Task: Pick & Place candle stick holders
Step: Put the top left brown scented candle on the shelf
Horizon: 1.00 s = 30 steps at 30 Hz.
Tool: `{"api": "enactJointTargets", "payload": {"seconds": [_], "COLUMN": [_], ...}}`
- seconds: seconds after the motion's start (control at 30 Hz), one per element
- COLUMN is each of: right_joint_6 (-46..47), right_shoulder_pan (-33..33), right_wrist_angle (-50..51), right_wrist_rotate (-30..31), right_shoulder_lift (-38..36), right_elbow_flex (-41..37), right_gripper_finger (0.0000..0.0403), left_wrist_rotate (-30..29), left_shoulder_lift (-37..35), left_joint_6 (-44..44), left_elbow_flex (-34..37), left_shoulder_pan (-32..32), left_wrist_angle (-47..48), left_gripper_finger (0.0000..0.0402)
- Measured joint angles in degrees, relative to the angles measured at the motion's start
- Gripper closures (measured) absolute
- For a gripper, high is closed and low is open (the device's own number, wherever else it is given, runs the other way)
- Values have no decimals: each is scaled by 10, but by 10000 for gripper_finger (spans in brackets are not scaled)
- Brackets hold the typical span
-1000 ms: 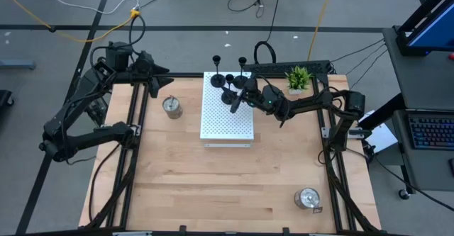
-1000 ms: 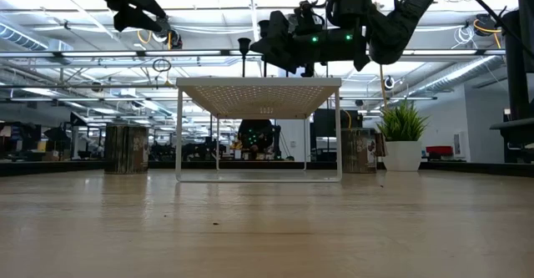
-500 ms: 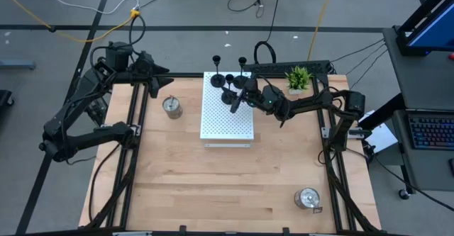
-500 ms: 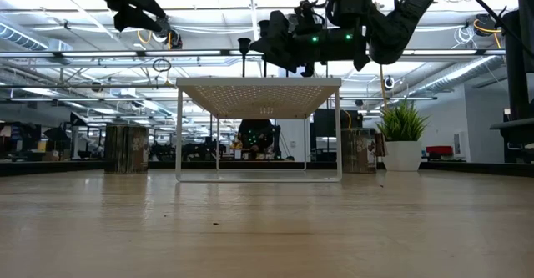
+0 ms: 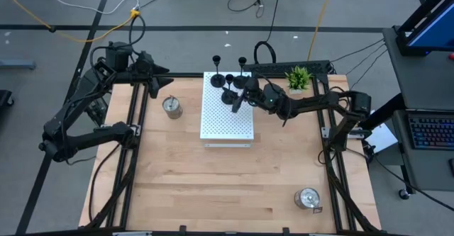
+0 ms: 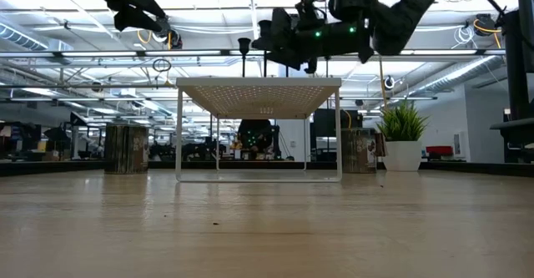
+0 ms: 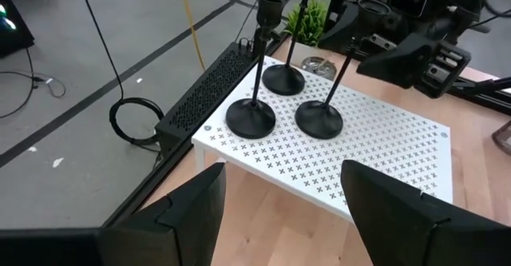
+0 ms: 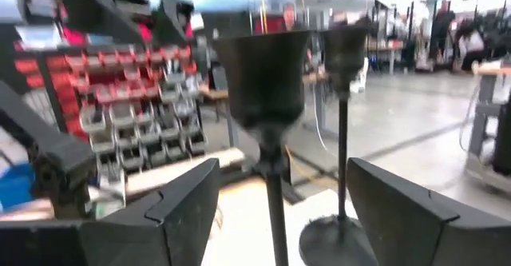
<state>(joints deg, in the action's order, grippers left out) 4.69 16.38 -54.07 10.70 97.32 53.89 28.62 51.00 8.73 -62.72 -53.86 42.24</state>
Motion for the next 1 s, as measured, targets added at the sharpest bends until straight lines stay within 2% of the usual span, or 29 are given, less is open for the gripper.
{"api": "enactJointTargets", "payload": {"seconds": [0.47,0.83,1.0], "right_joint_6": [-36,50,66], "right_shoulder_pan": [-15,-15,-15], "right_wrist_angle": [281,503,559], "right_wrist_rotate": [30,30,30], "right_shoulder_lift": [-137,-246,-285], "right_elbow_flex": [0,0,0], "right_gripper_finger": [135,143,155], "left_wrist_rotate": [0,-6,-6], "left_shoulder_lift": [0,0,0], "left_joint_6": [-3,-76,-80], "left_elbow_flex": [0,0,0], "left_shoulder_pan": [0,0,0], "left_wrist_angle": [0,-1,-1], "left_gripper_finger": [146,146,146]}}
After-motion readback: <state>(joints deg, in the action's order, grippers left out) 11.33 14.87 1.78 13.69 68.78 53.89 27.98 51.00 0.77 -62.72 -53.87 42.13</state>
